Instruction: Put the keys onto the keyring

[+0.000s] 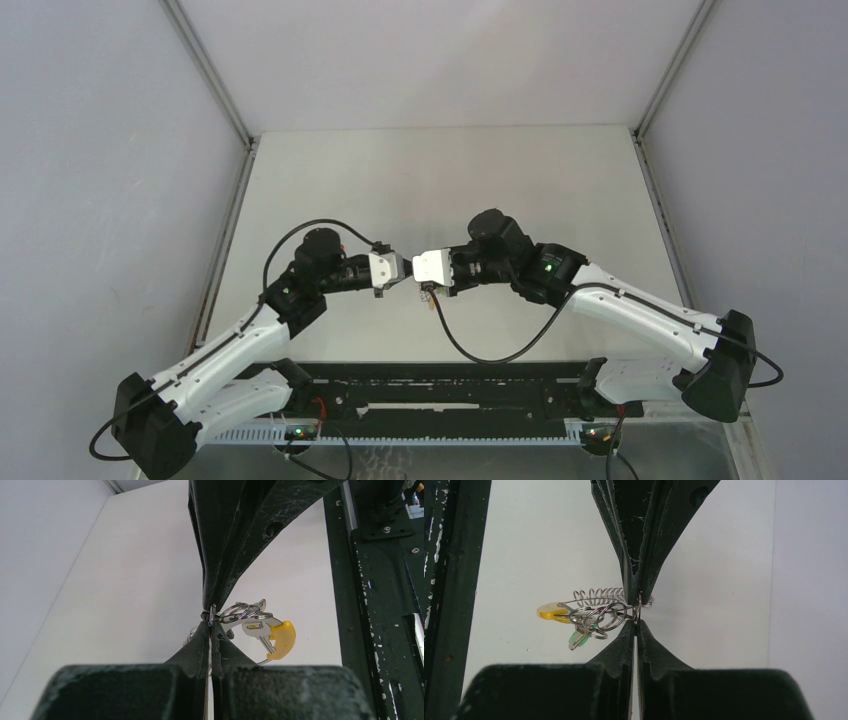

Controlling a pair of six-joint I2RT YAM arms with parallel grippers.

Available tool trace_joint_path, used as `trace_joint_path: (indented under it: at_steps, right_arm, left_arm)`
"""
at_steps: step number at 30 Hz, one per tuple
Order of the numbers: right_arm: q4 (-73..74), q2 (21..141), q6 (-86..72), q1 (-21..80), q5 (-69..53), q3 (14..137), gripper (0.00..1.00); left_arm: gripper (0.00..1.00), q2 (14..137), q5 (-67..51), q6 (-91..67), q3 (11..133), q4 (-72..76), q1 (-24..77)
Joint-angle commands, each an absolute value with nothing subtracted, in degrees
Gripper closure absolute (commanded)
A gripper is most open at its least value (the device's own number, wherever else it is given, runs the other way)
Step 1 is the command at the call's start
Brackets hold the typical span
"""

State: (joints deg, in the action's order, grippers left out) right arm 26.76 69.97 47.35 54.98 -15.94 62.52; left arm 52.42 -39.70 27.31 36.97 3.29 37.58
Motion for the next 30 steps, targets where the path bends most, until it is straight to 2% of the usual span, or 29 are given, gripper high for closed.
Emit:
trace_joint_path:
  at_steps: [1, 13, 21, 25, 30]
  right_arm:
    - [23.1, 69.1, 46.3, 55.9, -18.0, 64.1, 1.00]
    - [22.0, 67.9, 46.3, 56.1, -19.4, 64.1, 1.00]
    - [22.3, 68.2, 46.3, 56.3, -18.6, 64.1, 0.99]
    - [23.8, 66.6, 45.5, 56.3, -18.0, 64.1, 0.85]
    - [24.5, 63.7, 44.3, 56.2, -16.9, 62.2, 0.79]
  left_arm:
    - [1.00, 52.2, -42.0, 25.9, 38.5, 8.5, 37.9]
    - [1.00, 53.7, -37.6, 28.7, 40.7, 2.0, 39.2]
    - [1.00, 51.8, -36.5, 28.2, 38.7, 4.9, 39.4]
    - [1.00, 50.2, -35.4, 27.6, 37.1, 7.2, 39.0]
    - [1.00, 48.9, -36.7, 26.2, 35.4, 10.4, 38.0]
